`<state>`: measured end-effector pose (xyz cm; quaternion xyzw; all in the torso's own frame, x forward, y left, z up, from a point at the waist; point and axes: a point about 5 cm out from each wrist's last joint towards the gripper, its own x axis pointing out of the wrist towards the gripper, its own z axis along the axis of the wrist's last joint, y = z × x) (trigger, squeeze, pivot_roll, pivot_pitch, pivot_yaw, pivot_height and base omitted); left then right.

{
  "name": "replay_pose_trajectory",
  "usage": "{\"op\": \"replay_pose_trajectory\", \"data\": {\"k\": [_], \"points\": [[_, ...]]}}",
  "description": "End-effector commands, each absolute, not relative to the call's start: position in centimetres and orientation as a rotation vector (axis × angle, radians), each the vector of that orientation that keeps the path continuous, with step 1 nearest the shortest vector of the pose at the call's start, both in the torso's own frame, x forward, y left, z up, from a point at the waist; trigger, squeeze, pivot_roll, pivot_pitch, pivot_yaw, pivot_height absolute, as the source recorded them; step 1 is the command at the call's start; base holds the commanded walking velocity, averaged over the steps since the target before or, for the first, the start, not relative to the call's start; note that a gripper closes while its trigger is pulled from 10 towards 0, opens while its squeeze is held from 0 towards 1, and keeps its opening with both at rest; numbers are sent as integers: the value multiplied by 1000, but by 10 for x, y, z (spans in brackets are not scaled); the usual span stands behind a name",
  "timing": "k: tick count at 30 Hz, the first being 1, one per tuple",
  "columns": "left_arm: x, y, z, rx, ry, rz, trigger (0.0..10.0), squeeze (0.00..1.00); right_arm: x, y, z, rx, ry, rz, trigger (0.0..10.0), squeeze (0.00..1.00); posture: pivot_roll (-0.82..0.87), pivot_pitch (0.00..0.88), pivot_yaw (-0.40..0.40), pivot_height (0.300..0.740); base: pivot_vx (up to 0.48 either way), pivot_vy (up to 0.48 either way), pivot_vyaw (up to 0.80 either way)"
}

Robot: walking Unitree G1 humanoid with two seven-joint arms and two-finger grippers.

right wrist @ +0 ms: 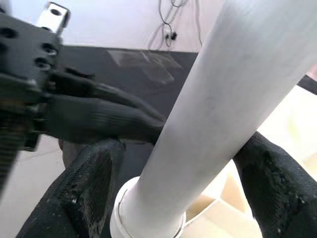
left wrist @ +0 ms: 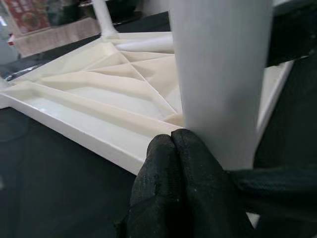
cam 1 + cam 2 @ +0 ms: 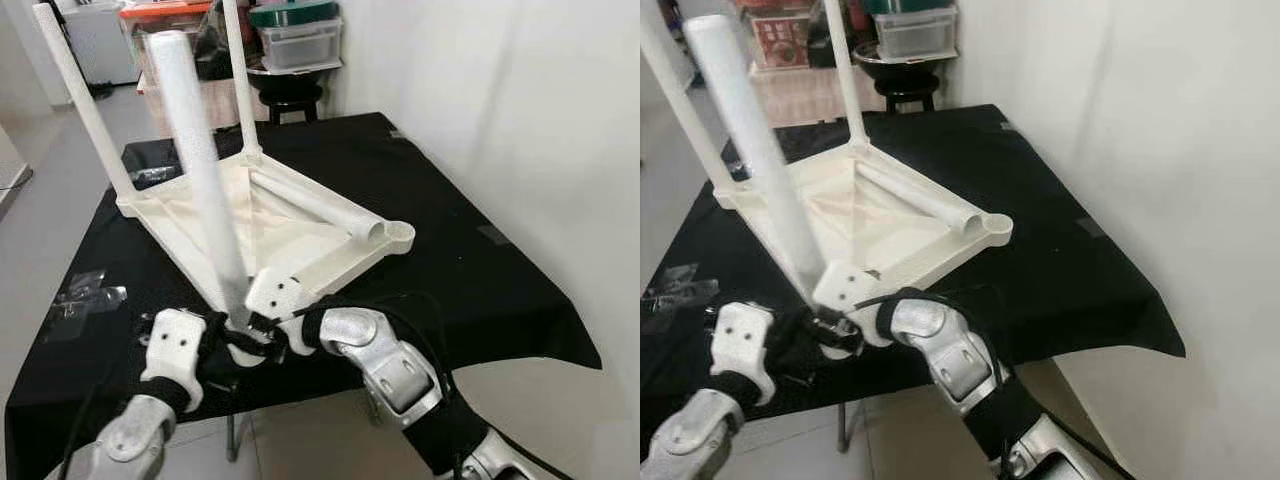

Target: Building children table

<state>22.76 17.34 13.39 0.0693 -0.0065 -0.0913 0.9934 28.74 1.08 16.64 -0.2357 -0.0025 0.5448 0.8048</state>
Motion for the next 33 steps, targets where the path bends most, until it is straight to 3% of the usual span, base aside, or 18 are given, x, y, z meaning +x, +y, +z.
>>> {"op": "replay_pose_trajectory", "data": {"k": [1, 5, 8, 12, 13, 14, 15, 19, 27, 33], "points": [[228, 169, 130, 154, 8, -207, 10000, 0, 264, 37, 177, -445, -99, 1332, 10000, 0, 5, 0, 8, 740, 0, 0, 0], [228, 168, 131, 156, 6, -208, 10000, 0, 268, 34, 172, -486, -95, 1303, 10000, 0, 3, 0, 8, 740, 0, 0, 0], [229, 167, 132, 161, 4, -215, 10000, 0, 294, 1, 156, -645, -10, 1182, 10000, 0, 2, 0, 9, 740, 0, 0, 0], [230, 167, 132, 166, 2, -222, 10000, 0, 305, -19, 150, -731, 35, 1121, 10000, 0, -5, 0, 10, 740, 0, 0, 0], [231, 166, 133, 159, -5, -234, 10000, 541, 310, -28, 147, -763, 58, 1093, 10000, 0, -9, 0, 11, 740, 0, 0, 0], [231, 166, 133, 159, -5, -234, 10000, 541, 310, -28, 147, -763, 58, 1093, 10000, 0, -9, 0, 11, 740, 0, 0, 0], [230, 161, 138, 101, -28, -295, 10000, 1000, 317, -44, 145, -794, 97, 1053, 10000, 0, -10, 0, 14, 740, 0, 0, 0], [223, 152, 141, 64, -22, -391, 10000, 1000, 322, -59, 141, -805, 145, 1015, 10000, 0, -8, 0, 19, 740, 0, 0, 0], [217, 154, 141, 76, -14, -371, 10000, 1000, 327, -74, 137, -821, 176, 983, 10000, 0, 2, 0, 21, 740, 0, 0, 0], [234, 157, 147, 84, -53, -337, 10000, 1000, 330, -77, 135, -847, 180, 969, 10000, 0, -13, 0, 26, 740, 0, 0, 0]]}}
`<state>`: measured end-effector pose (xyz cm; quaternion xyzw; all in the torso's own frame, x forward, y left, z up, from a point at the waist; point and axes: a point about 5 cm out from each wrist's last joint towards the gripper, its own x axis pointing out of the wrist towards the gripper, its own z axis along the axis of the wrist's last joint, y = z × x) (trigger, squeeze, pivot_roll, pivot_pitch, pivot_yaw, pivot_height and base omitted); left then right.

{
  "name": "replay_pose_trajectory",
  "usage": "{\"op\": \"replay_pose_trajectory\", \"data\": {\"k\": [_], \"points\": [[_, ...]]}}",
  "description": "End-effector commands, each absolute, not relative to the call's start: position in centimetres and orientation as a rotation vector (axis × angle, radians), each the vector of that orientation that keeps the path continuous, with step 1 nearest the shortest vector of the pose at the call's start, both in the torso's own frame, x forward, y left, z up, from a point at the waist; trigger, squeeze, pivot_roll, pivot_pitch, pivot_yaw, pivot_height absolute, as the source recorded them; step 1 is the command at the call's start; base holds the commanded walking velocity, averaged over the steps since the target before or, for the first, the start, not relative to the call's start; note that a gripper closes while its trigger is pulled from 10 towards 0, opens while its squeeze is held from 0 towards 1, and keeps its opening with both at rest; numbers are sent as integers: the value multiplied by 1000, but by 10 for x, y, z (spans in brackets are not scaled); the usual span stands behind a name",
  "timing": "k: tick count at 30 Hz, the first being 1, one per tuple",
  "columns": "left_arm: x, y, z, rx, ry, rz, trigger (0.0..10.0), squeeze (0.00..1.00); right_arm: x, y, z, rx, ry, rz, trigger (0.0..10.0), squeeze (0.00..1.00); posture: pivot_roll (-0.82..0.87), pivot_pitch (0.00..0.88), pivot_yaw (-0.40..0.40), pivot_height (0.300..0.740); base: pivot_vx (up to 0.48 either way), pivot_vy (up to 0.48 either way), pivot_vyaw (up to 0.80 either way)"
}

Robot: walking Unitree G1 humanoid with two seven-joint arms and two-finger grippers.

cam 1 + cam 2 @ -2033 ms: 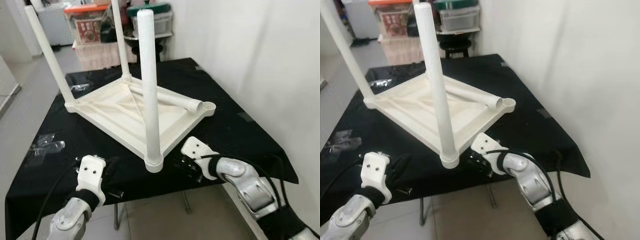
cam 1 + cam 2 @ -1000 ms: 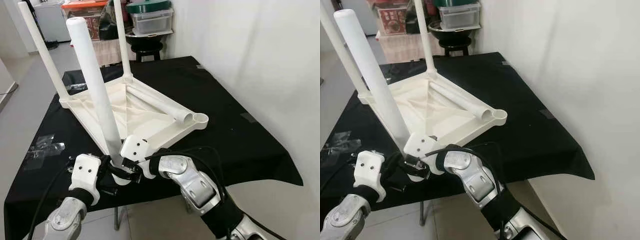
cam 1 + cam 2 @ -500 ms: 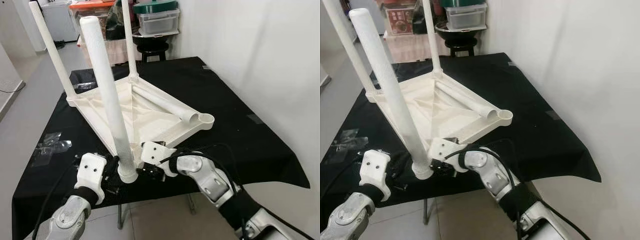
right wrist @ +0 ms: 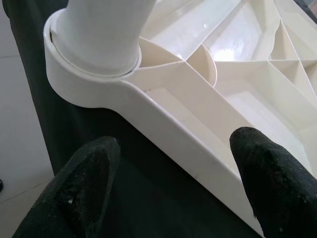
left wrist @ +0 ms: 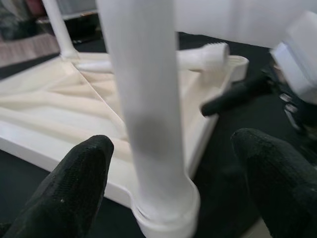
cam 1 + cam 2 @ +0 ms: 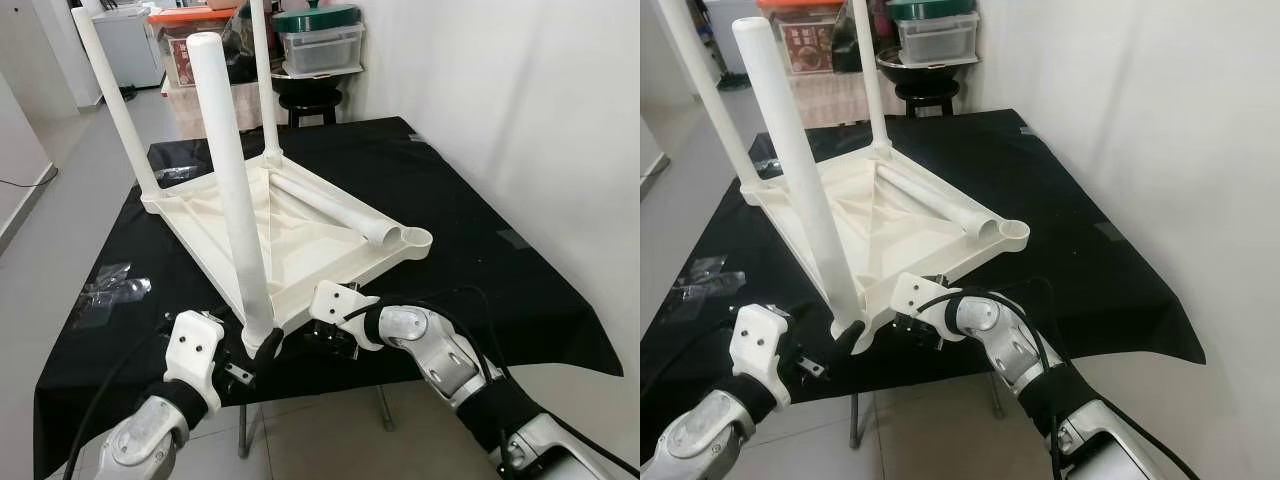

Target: Building children table

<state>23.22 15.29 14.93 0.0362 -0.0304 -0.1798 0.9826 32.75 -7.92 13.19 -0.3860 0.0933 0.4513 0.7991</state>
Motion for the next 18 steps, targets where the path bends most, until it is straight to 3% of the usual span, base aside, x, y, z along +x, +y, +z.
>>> {"op": "replay_pose_trajectory", "data": {"k": [1, 6, 7, 8, 10, 11, 14, 16, 18], "points": [[241, 160, 149, 106, -68, -311, 10000, 1000, 330, -77, 135, -847, 179, 968, 10000, 0, -18, 0, 28, 740, 0, 0, 0], [257, 172, 152, 164, -80, -213, 10000, 1000, 330, -79, 136, -848, 177, 964, 10000, 0, -25, 0, 29, 740, 0, 0, 0], [262, 179, 152, 188, -81, -175, 10000, 592, 330, -80, 137, -849, 176, 962, 10000, 0, -32, 0, 29, 740, 0, 0, 0], [266, 184, 152, 209, -82, -141, 10000, 353, 331, -80, 137, -849, 175, 960, 10000, 0, -32, 0, 29, 740, 0, 0, 0], [266, 184, 152, 209, -82, -141, 10000, 353, 331, -80, 137, -849, 175, 960, 10000, 0, -32, 0, 29, 740, 0, 0, 0], [269, 194, 154, 229, -83, -87, 10000, 0, 331, -81, 138, -850, 175, 958, 10000, 0, -35, 0, 30, 740, 0, 0, 0], [270, 205, 155, 241, -84, -24, 10000, 0, 332, -82, 139, -851, 174, 956, 10000, 0, -35, 0, 30, 740, 0, 0, 0], [267, 233, 158, 291, -77, 117, 10000, 0, 332, -84, 139, -852, 172, 955, 10000, 0, -27, 0, 26, 740, 0, 0, 0], [267, 233, 158, 291, -77, 117, 10000, 0, 332, -84, 139, -852, 172, 955, 10000, 0, -27, 0, 26, 740, 0, 0, 0]]}}
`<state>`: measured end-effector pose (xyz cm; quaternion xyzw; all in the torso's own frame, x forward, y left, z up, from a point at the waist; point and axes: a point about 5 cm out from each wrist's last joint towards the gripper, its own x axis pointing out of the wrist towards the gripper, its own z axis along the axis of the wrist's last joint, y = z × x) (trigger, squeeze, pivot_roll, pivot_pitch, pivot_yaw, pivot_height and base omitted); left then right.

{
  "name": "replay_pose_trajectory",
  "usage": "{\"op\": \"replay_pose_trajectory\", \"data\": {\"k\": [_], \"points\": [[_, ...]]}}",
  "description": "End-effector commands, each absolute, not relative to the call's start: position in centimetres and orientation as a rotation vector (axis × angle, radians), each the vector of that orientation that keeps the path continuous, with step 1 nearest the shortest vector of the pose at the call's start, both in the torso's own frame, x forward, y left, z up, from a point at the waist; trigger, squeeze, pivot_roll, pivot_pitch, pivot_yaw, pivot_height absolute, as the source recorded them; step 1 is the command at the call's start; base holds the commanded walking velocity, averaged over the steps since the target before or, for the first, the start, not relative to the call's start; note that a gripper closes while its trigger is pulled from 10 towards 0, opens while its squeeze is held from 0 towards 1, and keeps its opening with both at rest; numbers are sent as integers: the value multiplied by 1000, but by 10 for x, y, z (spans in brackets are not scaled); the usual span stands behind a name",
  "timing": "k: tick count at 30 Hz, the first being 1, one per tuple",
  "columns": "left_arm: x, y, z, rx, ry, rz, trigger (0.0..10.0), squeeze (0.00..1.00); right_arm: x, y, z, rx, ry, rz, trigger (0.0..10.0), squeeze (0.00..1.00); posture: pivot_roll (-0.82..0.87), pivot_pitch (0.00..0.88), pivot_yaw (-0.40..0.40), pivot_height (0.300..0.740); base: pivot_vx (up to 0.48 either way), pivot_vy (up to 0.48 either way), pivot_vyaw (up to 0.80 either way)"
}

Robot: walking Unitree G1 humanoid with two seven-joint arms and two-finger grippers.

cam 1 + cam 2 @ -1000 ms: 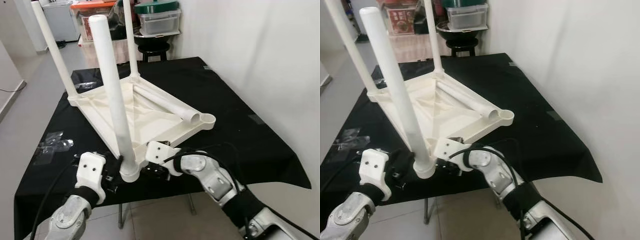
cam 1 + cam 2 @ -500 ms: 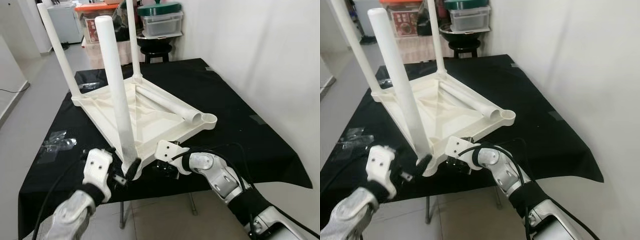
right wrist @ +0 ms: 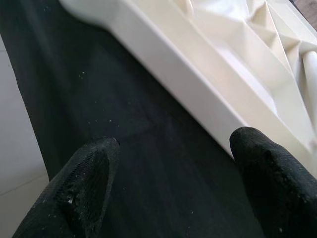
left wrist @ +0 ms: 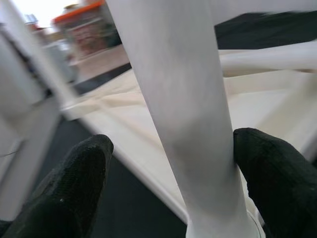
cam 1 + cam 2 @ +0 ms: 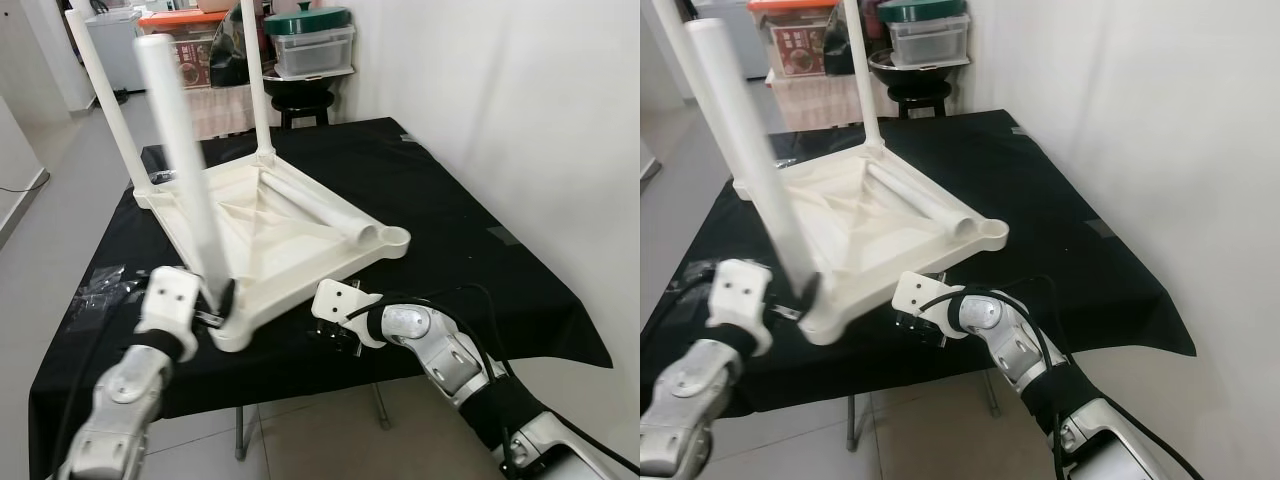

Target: Building children table

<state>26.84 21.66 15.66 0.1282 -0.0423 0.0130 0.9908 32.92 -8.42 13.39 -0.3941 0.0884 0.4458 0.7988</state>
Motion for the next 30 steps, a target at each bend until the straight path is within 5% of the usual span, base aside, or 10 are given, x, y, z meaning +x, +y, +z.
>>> {"op": "replay_pose_trajectory", "data": {"k": [1, 5, 11, 21, 30], "points": [[262, 249, 159, 317, -72, 187, 10000, 0, 332, -83, 138, -851, 171, 961, 10000, 0, -23, 0, 23, 740, 0, 0, 0], [250, 295, 166, 389, -67, 389, 10000, 0, 328, -77, 136, -844, 161, 1005, 10000, 0, -14, 0, 16, 740, 0, 0, 0], [251, 304, 169, 378, -80, 421, 10000, 0, 327, -75, 137, -835, 156, 1017, 10000, 0, -12, 0, 15, 740, 0, 0, 0], [245, 229, 137, 225, -37, 170, 10000, 0, 323, -74, 140, -752, 128, 1050, 10000, 0, -13, 0, 23, 740, 0, 0, 0], [219, 192, 133, 226, -36, -30, 10000, 0, 323, -78, 141, -637, 106, 1043, 10000, 0, 3, 0, 20, 740, 0, 0, 0]]}}
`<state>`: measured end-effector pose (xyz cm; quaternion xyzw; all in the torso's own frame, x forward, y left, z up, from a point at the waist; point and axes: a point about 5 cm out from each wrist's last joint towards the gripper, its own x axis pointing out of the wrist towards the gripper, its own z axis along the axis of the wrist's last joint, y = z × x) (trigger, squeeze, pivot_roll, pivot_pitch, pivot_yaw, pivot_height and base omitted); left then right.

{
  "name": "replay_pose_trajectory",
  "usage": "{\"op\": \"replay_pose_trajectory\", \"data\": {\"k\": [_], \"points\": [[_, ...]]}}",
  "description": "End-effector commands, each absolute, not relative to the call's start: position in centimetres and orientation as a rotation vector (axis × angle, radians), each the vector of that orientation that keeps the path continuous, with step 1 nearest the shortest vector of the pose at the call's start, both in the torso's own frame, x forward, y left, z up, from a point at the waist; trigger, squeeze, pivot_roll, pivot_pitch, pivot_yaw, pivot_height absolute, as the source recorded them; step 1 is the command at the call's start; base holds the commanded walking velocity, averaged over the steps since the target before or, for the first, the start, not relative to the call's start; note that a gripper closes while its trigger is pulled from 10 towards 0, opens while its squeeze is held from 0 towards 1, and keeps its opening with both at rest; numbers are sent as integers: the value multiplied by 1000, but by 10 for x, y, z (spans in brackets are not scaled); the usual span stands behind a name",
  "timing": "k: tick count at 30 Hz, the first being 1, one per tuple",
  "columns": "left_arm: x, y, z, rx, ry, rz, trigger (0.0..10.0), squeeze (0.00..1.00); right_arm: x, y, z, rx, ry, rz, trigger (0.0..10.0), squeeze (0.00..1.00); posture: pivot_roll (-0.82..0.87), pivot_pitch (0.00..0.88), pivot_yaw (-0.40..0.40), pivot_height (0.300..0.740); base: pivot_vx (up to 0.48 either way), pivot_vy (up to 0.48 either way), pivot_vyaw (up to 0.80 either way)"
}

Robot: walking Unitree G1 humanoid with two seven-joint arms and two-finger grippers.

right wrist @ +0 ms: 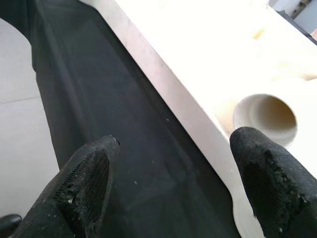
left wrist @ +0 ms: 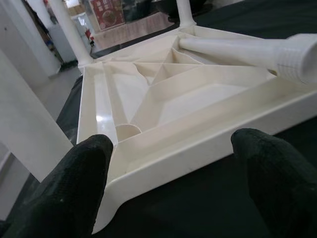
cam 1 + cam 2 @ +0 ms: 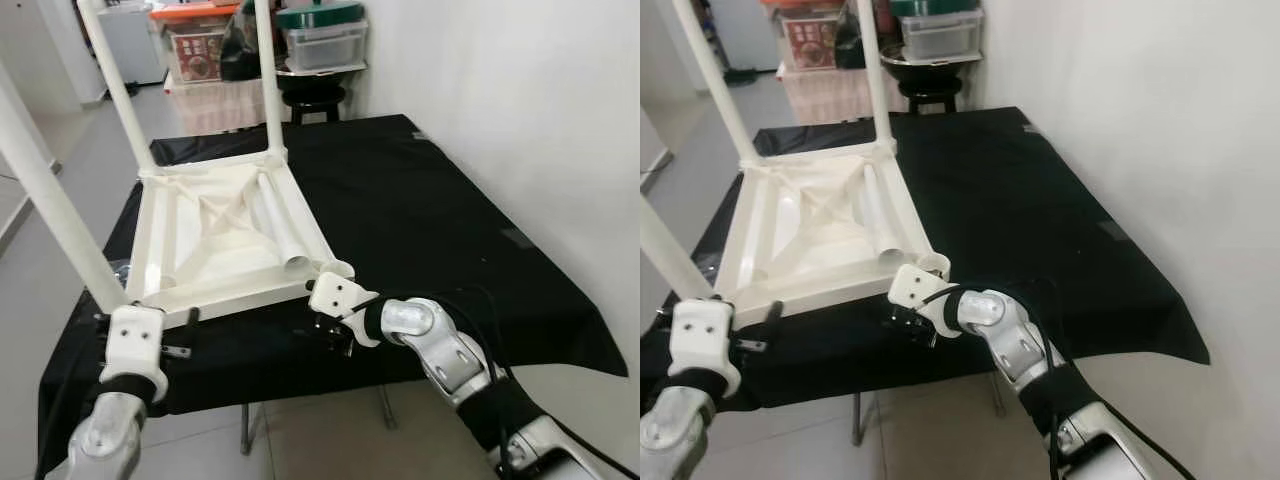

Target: Building children table

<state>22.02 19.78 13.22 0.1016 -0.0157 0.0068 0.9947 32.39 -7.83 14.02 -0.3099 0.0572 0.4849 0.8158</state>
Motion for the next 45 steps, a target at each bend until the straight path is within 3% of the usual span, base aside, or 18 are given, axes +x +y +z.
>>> {"op": "replay_pose_trajectory", "data": {"k": [1, 6, 8, 13, 18, 30, 39, 41, 45], "points": [[217, 187, 134, 238, -41, -62, 10000, 0, 323, -80, 140, -624, 108, 1030, 10000, 0, 4, 0, 18, 740, 0, 0, 0], [220, 176, 136, 259, -58, -110, 10000, 0, 326, -87, 140, -560, 81, 944, 10000, 0, -3, 0, 12, 740, 0, 0, 0], [231, 168, 140, 243, -69, -124, 10000, 0, 328, -92, 146, -434, 17, 833, 10000, 0, -15, 0, 12, 740, 0, 0, 0], [234, 166, 140, 235, -72, -134, 10000, 0, 327, -93, 149, -364, -7, 797, 10000, 0, -19, 0, 12, 740, 0, 0, 0], [242, 158, 138, 223, -67, -162, 10000, 0, 322, -104, 147, -146, -71, 609, 10000, 0, -24, 0, 17, 740, 0, 0, 0], [244, 166, 137, 56, -61, -67, 10000, 0, 319, -125, 130, -78, -21, 451, 10000, 0, -11, 0, 19, 740, 0, 0, 0], [224, 161, 146, 0, -102, -86, 10000, 0, 294, -137, 122, -59, 5, 401, 10000, 0, -52, 0, 50, 740, 0, 0, 0], [219, 170, 164, -27, -185, -8, 10000, 0, 289, -148, 124, -25, -1, 328, 10000, 0, -79, 0, 83, 740, 0, 0, 0], [211, 178, 161, -58, -182, 36, 10000, 0, 282, -144, 122, -49, -5, 331, 10000, 0, -78, 0, 85, 740, 0, 0, 0]]}}
